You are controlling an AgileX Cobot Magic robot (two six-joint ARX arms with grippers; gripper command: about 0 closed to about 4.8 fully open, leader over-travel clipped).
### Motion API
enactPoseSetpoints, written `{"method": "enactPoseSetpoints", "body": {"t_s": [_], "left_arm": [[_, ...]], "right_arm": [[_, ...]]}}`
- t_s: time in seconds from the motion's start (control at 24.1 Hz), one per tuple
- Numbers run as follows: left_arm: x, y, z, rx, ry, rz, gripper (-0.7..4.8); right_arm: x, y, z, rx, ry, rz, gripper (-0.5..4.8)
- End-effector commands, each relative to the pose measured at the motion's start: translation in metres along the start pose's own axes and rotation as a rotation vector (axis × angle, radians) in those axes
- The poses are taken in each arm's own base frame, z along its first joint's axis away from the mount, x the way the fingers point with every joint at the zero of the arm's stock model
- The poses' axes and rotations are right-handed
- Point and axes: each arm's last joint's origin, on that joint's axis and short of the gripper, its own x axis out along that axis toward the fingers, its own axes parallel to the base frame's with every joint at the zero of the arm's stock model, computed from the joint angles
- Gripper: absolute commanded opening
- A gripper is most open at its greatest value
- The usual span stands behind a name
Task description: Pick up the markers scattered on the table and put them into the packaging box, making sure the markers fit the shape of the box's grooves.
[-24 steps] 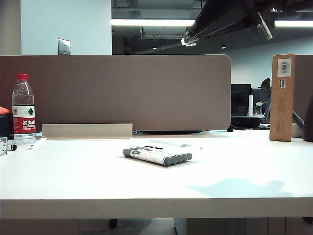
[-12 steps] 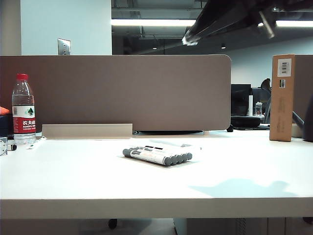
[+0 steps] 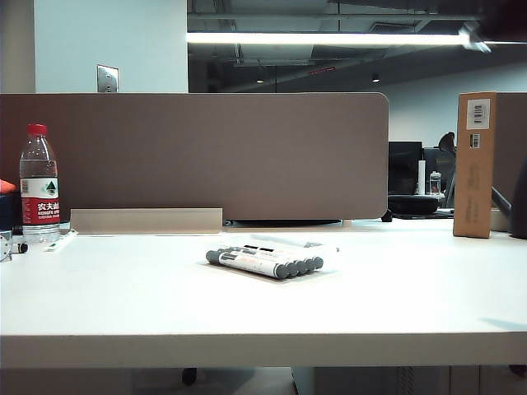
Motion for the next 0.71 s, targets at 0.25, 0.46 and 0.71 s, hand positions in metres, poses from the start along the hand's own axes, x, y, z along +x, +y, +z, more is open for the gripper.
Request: {"method": "enactPoseSetpoints", "body": {"t_s": [0.25, 0.46, 0.71], "left_arm": [[0.000, 0.000, 0.002, 0.007, -0.013, 0.000, 0.04], [0.000, 0.000, 0.002, 0.007, -0.009, -0.001, 0.04], [0.000, 0.000, 0.002, 0.007, -0.007, -0.001, 0.04]], "right_arm": [[-0.029, -0.023, -0.043, -0.052, -0.152, -0.243, -0.05], [-0.034, -0.033, -0.046, -0.048, -0.121, -0.366, -0.05], [-0.036, -0.039, -0.051, -0.039, -0.071, -0.438, -0.05]]}}
